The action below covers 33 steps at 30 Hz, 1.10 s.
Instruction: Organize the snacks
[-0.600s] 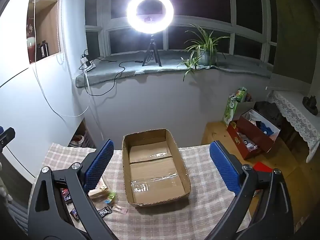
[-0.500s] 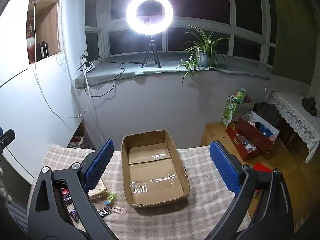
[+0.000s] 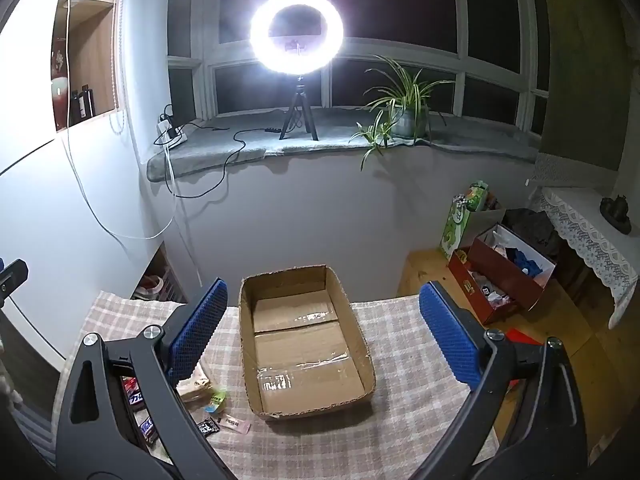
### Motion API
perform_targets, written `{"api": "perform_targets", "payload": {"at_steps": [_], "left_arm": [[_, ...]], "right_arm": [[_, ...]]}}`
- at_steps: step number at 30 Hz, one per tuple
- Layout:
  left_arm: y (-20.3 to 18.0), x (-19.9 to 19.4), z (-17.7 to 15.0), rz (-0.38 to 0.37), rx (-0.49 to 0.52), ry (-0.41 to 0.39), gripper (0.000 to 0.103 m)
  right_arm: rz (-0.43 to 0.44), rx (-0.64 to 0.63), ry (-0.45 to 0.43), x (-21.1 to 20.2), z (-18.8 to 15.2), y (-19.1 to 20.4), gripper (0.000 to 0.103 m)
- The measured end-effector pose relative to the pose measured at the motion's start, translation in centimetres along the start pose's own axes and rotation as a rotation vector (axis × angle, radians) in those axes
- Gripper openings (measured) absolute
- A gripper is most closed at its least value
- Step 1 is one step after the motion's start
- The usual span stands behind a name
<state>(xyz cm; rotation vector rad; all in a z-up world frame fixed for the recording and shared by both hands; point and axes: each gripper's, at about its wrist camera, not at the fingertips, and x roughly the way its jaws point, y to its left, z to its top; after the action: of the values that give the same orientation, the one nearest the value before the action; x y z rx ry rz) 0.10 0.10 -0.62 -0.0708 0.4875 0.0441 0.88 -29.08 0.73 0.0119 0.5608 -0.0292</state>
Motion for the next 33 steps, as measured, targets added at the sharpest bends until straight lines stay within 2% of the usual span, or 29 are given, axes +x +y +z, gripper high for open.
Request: {"api": "perform_targets", "payload": {"at_steps": [33], "left_arm": [[-0.29, 0.29, 0.55, -0.014, 0.004, 0.001, 0.102]], "right_arm": [[-0.001, 0.001, -0.006, 0.21, -0.02, -0.22, 0.099]]}}
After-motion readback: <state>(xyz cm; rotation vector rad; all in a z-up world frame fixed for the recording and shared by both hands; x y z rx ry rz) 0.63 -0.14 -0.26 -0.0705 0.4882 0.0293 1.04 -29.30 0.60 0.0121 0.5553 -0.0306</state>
